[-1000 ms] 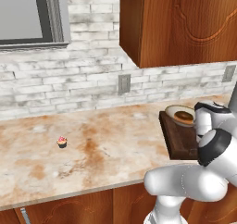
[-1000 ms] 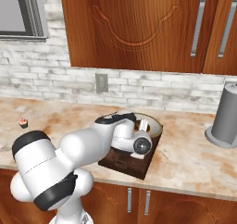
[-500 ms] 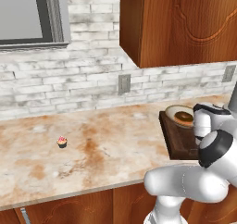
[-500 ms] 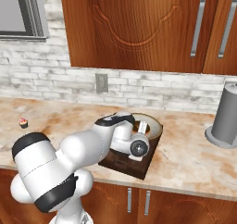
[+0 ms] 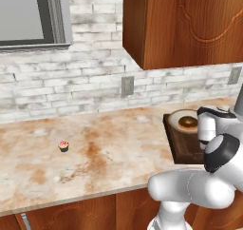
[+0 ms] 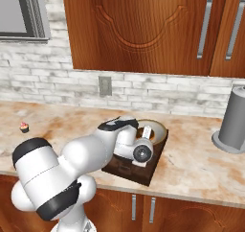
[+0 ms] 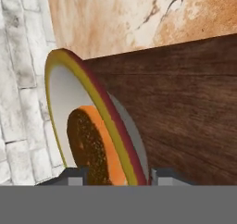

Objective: Place the bowl with donut and the cupcake onto the tray.

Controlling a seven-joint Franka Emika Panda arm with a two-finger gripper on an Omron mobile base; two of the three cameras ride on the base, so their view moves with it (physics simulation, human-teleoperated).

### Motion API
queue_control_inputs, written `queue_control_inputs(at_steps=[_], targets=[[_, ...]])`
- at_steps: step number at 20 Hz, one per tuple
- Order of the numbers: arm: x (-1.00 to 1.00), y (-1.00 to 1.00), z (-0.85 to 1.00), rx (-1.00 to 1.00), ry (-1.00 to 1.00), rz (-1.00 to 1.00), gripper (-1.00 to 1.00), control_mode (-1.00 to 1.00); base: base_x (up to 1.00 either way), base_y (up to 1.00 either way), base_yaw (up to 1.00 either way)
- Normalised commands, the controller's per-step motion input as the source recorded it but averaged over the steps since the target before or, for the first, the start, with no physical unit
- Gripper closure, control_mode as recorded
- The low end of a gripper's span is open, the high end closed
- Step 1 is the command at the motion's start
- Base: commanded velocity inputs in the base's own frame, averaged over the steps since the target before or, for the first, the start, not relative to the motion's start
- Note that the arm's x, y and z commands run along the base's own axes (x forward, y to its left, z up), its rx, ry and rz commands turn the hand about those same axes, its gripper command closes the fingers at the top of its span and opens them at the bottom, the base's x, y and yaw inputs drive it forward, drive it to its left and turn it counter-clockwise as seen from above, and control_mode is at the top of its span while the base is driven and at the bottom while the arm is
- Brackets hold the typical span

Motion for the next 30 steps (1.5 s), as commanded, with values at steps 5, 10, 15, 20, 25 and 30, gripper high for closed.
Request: queue_control_inputs(at_steps=[5,10,15,20,25,30], targets=[[0.00,0.00,0.00,0.00,0.06,0.00,-1.00,-1.00,0.00,0.00,0.00],[0.00,0.00,0.06,0.00,0.17,0.00,-1.00,-1.00,0.00,0.00,0.00],[0.00,-0.05,0.28,0.00,0.15,0.00,-1.00,-1.00,0.00,0.00,0.00],[0.00,-0.07,0.50,0.00,0.13,0.00,-1.00,-1.00,0.00,0.00,0.00],[0.00,-0.02,0.46,0.00,0.11,0.00,-1.00,-1.00,0.00,0.00,0.00],[0.00,0.00,0.32,0.00,0.08,0.00,-1.00,-1.00,0.00,0.00,0.00]])
